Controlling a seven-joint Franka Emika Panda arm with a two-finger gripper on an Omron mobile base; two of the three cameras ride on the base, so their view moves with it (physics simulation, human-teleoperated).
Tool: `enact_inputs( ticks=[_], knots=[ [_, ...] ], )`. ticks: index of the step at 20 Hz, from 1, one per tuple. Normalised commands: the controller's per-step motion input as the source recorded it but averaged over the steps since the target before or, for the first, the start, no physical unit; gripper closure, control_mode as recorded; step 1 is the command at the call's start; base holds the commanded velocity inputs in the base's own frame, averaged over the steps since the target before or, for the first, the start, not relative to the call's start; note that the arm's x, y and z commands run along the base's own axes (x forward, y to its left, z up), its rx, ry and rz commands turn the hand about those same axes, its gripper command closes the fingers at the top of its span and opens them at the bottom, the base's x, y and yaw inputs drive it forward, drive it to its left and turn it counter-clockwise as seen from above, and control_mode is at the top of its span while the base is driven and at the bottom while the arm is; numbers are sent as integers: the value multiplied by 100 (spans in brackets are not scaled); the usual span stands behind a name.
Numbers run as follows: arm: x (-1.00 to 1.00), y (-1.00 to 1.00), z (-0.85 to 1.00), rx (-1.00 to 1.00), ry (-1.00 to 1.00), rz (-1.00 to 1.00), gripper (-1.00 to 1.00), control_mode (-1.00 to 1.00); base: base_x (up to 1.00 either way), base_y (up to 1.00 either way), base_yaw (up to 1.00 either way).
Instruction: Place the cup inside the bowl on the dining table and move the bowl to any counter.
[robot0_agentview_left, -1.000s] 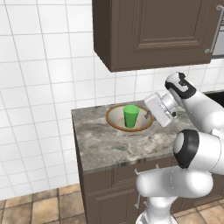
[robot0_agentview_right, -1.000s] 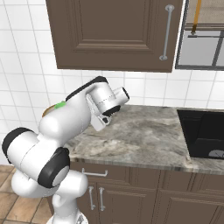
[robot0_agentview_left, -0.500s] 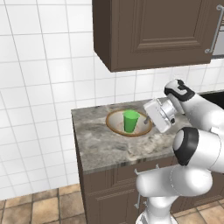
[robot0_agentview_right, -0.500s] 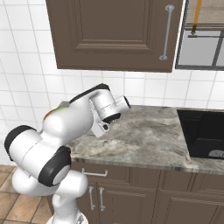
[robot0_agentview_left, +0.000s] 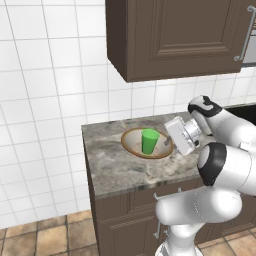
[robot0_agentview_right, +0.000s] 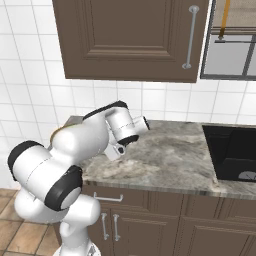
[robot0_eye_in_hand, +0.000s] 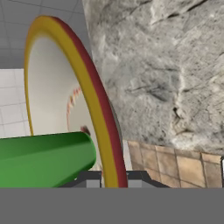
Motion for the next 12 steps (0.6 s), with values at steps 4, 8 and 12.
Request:
enact_inputs(
  ticks=[4, 8, 12],
  knots=[
    [10, 0, -8, 0, 0, 0, 100, -100, 0, 0, 0],
    [19, 0, -9, 0, 1, 0, 100, -100, 0, 0, 0],
    [23, 0, -6, 0, 3, 0, 100, -100, 0, 0, 0]
  ],
)
